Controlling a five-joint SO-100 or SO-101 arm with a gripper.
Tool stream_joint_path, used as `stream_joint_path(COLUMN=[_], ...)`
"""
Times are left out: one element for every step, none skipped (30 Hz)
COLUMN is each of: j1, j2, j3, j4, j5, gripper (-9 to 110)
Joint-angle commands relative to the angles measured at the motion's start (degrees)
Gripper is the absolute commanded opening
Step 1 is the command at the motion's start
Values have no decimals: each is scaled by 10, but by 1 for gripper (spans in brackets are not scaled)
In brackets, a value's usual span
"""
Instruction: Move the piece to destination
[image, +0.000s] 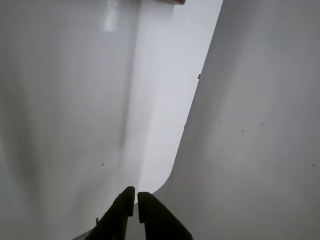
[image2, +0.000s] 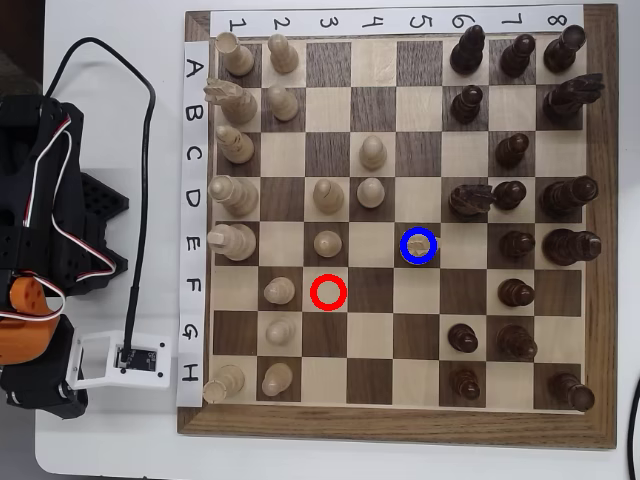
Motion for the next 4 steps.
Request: stream_joint_path(j1=[0,0,0,0], j2=[36,36,36,36], j3=[27,27,27,27], j4=[-8,-8,-8,-8], j5=[2,2,2,2], gripper=[0,0,0,0])
